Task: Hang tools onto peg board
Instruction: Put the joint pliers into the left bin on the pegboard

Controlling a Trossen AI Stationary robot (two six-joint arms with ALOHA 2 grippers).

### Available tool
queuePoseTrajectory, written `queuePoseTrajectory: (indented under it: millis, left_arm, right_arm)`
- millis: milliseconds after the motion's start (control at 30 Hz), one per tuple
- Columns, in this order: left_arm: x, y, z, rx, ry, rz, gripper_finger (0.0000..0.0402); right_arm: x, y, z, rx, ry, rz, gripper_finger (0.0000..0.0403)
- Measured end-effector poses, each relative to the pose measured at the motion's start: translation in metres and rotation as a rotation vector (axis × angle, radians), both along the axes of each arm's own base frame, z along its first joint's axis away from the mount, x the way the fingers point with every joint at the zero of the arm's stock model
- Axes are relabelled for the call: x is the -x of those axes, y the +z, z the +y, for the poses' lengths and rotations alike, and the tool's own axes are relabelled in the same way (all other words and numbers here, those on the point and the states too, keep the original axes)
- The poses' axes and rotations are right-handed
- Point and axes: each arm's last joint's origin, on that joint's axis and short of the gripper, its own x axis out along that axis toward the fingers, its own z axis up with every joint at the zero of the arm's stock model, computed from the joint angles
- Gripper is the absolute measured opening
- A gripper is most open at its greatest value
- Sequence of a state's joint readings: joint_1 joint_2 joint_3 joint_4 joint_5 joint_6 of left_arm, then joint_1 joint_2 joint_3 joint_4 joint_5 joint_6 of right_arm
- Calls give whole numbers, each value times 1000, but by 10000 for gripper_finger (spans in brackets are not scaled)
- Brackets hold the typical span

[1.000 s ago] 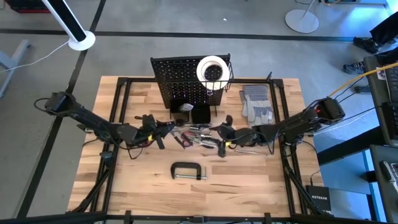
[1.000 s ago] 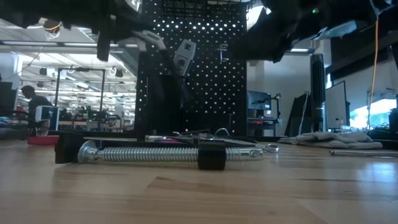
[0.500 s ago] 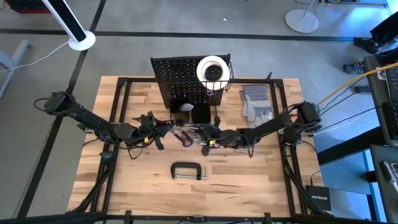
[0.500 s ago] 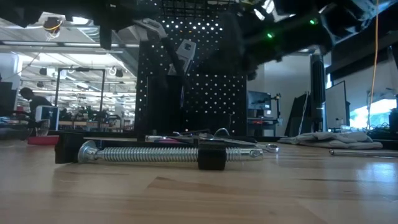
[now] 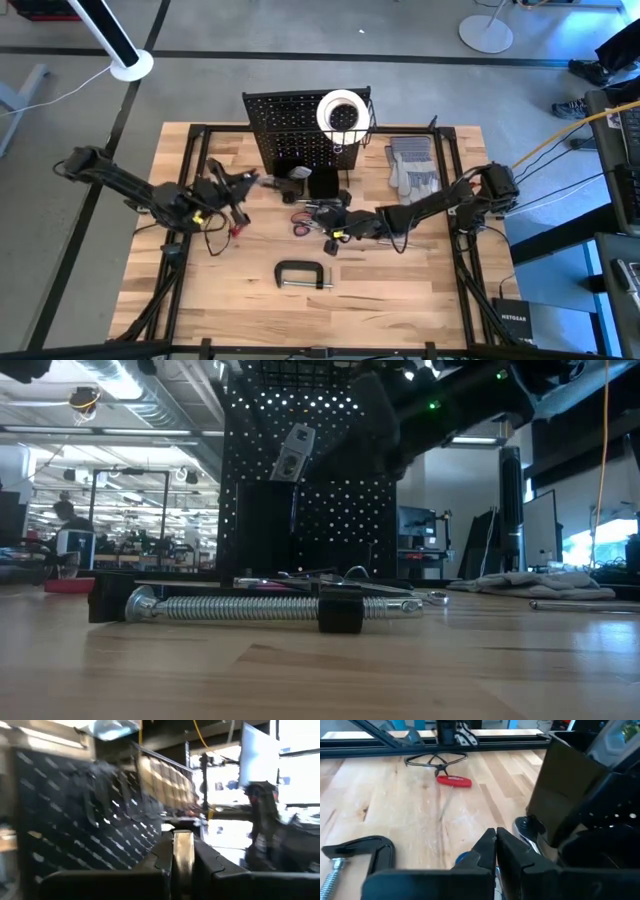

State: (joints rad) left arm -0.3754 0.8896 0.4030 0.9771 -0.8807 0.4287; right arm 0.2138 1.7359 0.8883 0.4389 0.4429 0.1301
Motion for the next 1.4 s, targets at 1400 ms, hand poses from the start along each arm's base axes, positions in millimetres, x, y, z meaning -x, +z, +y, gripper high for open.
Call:
queuePoseTrajectory:
  millis: [1400]
  left_arm:
    - [-47, -78, 112, 250, 16, 350, 48]
  right_arm:
    - [7, -11, 13, -24, 73, 108, 17]
